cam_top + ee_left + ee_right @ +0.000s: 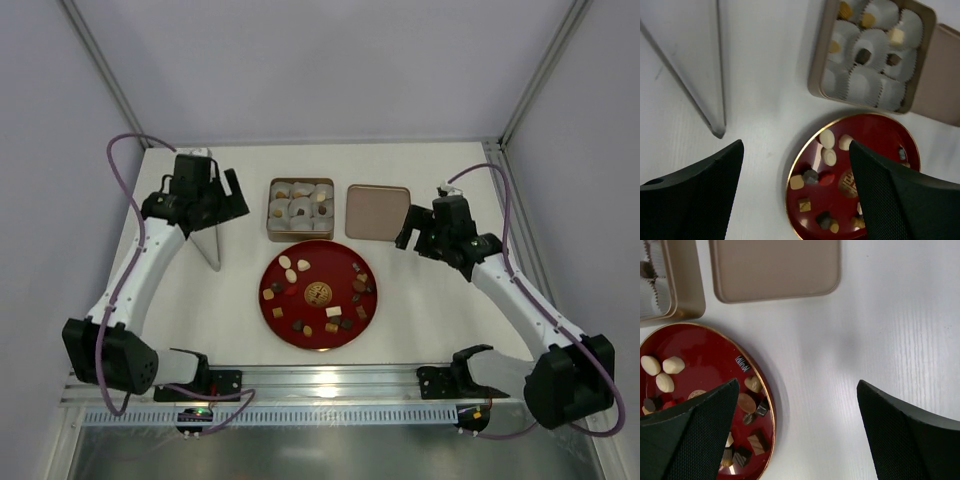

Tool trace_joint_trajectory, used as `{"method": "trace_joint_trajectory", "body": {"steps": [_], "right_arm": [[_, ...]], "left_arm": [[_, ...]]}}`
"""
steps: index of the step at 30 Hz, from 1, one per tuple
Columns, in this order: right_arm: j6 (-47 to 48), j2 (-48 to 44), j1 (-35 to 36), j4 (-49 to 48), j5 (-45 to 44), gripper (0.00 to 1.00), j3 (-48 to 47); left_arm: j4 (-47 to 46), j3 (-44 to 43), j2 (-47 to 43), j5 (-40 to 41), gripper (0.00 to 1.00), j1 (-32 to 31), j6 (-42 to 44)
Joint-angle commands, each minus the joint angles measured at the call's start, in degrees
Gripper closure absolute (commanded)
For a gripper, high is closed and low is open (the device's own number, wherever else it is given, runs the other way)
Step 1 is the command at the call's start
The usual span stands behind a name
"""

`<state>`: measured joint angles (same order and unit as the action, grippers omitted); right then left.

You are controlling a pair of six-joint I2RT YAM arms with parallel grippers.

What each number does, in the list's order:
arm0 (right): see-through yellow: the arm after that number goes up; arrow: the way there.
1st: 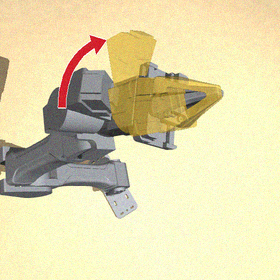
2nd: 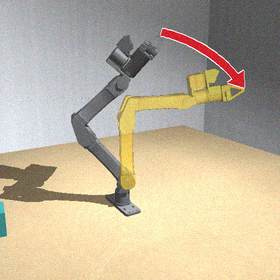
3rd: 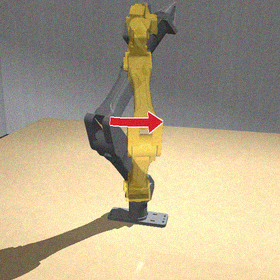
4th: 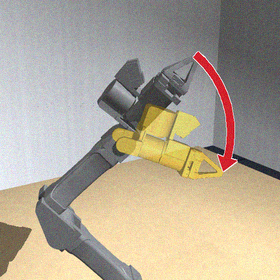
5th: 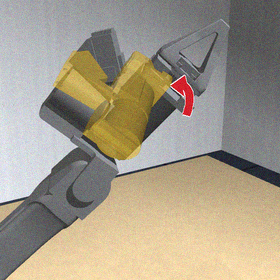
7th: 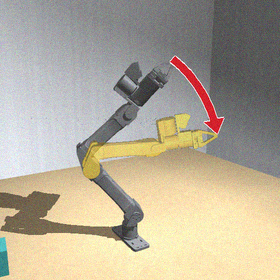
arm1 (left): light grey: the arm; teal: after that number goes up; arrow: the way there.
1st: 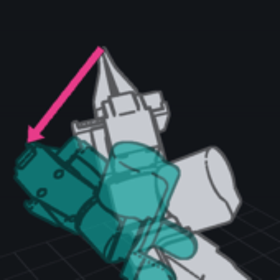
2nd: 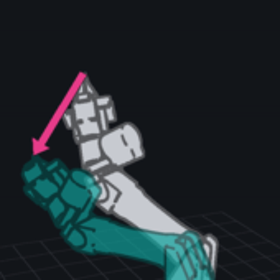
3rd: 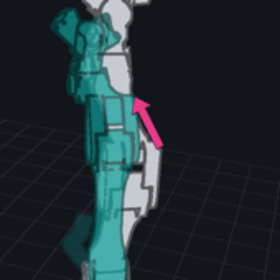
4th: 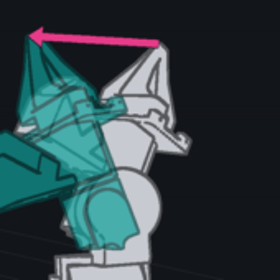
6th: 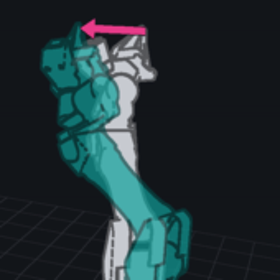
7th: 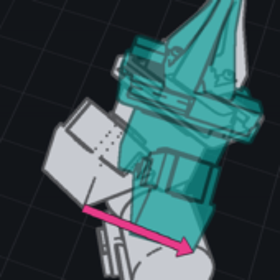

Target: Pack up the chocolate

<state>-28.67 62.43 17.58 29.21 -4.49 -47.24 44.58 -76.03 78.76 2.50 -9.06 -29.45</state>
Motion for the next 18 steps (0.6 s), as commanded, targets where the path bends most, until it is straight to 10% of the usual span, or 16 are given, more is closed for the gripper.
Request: {"method": "trace_joint_trajectory", "body": {"steps": [1, 18], "right_arm": [[2.82, 6.89, -3.59, -1.35, 2.03, 0.00, -6.79], [6.34, 42.76, -10.29, 3.39, 5.02, 0.21, -32.90]], "left_arm": [[-0.01, 4.82, -5.89, -1.62, 0.16, -6.30, -1.75], [-0.19, 10.99, -14.61, -4.44, 0.16, -28.73, -4.30]]}}
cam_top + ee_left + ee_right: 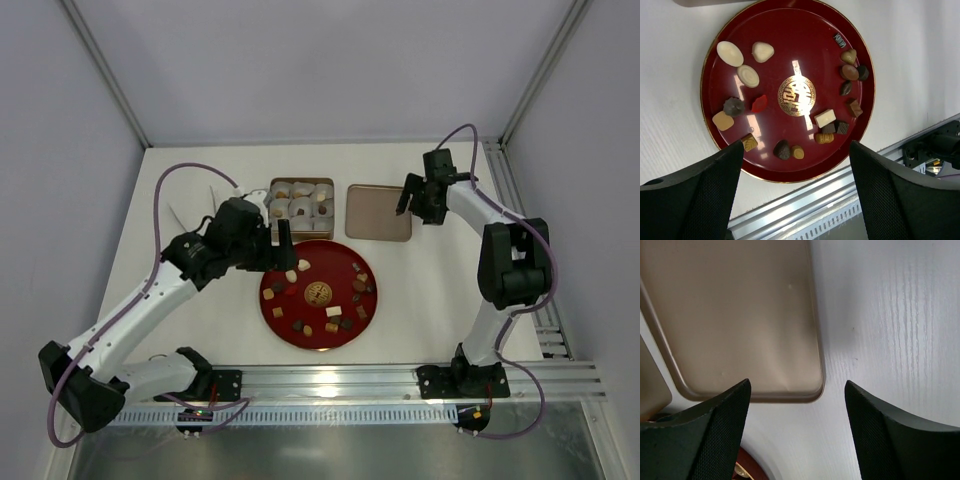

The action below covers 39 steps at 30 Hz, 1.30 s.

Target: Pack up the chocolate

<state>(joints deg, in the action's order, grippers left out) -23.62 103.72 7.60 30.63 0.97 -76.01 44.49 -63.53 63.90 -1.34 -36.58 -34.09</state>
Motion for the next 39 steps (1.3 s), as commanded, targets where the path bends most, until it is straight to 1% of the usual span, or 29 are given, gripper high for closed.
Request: {"method": "trace_joint_trajectory", "body": {"steps": [1, 4, 5, 9, 12, 13, 14, 17, 18, 26, 30, 39], "right_arm": [[1.64, 2.35, -0.47, 2.32, -0.62, 0.24, -5.02], [2.43, 6.48, -0.83, 5.13, -0.71, 0.32, -9.15], [2.78, 7.36, -1.09, 5.84, -2.62, 0.33, -10.03], [2.79, 8.95, -2.14, 5.14, -2.64, 0.37, -11.44], [2.87, 10.35, -2.93, 4.09, -1.24, 0.41, -11.88], [2.87, 11.06, -3.11, 3.82, 1.20, 0.43, -12.06], [2.87, 11.59, -3.11, 3.65, 1.49, 0.44, -12.23], [3.31, 12.91, -3.11, 3.47, 1.75, 0.49, -12.67], [3.57, 13.17, -3.20, 3.47, 1.49, 0.51, -12.76], [3.67, 13.17, -3.11, 2.50, 1.93, 0.55, -11.62], [3.31, 14.49, -3.20, 3.73, 1.66, 0.61, -12.23], [2.96, 15.81, -2.94, 4.35, 1.14, 0.64, -12.59]], "left_arm": [[0.07, -1.69, 0.61, -0.76, 0.16, -1.91, 0.25], [0.33, -2.74, 1.66, 0.72, 0.16, -4.19, 0.25], [0.51, -2.92, 1.84, 0.90, 0.16, -4.73, 0.16], [-0.28, -3.88, 4.21, 2.40, 0.15, -5.79, 0.16], [-1.95, -5.90, 8.60, 1.79, 0.15, -5.87, 0.25], [-2.47, -7.47, 9.83, 1.70, 0.15, -5.87, 0.42], [-2.74, -8.27, 12.89, 1.61, 0.15, -5.96, 0.60], [-3.88, -11.87, 17.99, 1.61, 0.16, -5.96, 0.77], [-4.58, -12.58, 19.15, -0.13, 0.16, -6.05, 0.78], [-6.35, -19.26, 27.85, -1.82, 0.16, -5.96, 1.92], [-8.19, -23.03, 32.06, -3.66, 0.15, -5.96, 2.62], [-10.30, -29.02, 38.84, -6.12, 0.16, -5.96, 4.20]]}}
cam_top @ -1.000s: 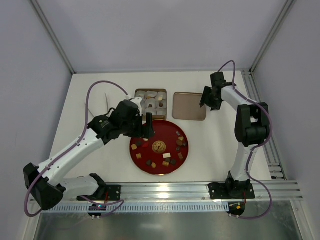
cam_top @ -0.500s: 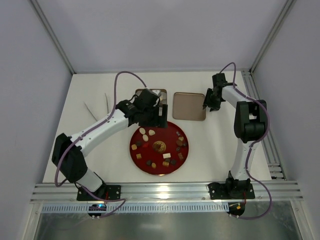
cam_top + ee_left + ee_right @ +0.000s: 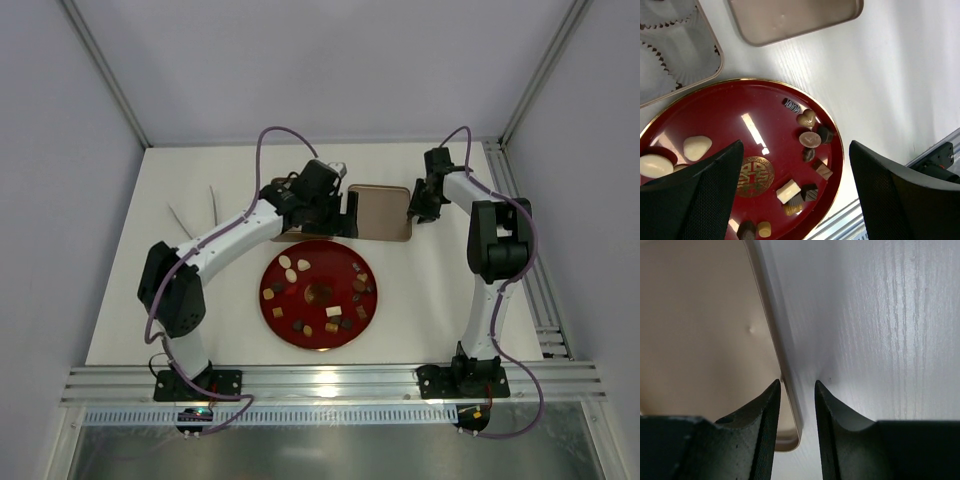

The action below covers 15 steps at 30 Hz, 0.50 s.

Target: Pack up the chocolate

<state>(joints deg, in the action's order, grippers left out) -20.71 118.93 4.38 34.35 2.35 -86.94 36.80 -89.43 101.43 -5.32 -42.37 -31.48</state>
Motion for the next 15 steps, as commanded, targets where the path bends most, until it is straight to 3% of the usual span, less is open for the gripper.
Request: {"method": "trace_joint_trajectory", "body": {"steps": [1, 7, 12, 15], "right_arm": [[0.06, 0.77, 0.45, 0.63, -0.33, 0.64, -1.74], [0.41, 2.44, 1.42, 1.51, -0.24, 0.74, -2.98], [0.76, 2.18, 1.42, 2.21, -0.42, 0.96, -3.24], [0.85, 0.08, 0.89, 1.16, 0.89, 0.96, -1.05]], "left_arm": [[-2.61, -3.64, 1.84, -2.50, 0.16, -0.17, 1.69], [-2.78, -7.07, 5.18, -3.03, 0.16, 0.01, 3.10], [-2.78, -10.32, 7.90, -4.70, 0.16, 0.88, 3.01], [-2.70, -12.08, 9.57, -5.75, 0.16, 1.50, 3.71]]}}
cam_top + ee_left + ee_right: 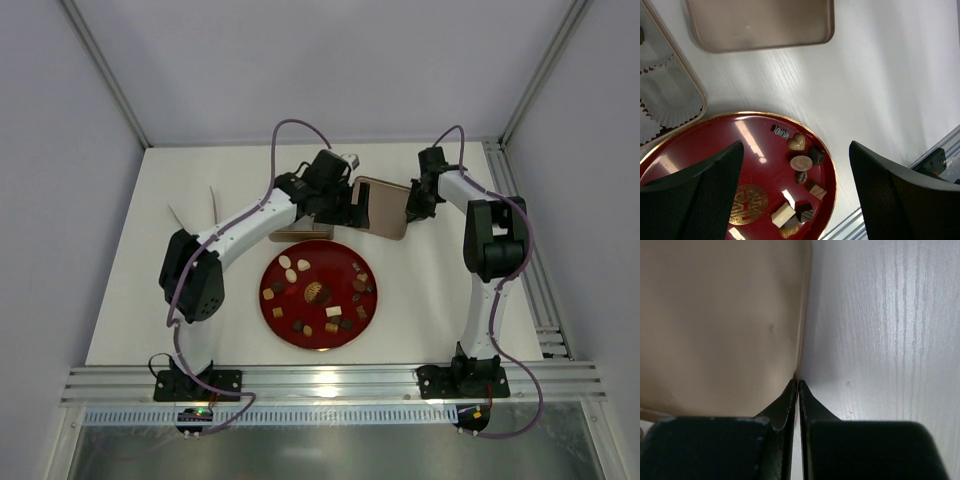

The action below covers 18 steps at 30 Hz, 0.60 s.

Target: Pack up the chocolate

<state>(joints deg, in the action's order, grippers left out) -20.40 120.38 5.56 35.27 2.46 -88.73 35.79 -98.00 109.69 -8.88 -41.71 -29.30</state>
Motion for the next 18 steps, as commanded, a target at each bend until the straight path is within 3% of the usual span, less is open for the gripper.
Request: {"method": "trace_joint_trajectory", "body": {"steps": [1, 18], "right_arm": [[0.63, -1.98, -0.46, -0.11, 1.40, 0.96, 1.53], [-0.78, -17.01, -4.86, -4.42, 7.91, 0.96, 15.69]], "left_arm": [[-1.69, -3.78, 1.84, -2.89, 0.16, 1.11, 1.70], [-0.90, -12.74, 13.09, -7.02, 0.16, 4.36, 3.02]]}}
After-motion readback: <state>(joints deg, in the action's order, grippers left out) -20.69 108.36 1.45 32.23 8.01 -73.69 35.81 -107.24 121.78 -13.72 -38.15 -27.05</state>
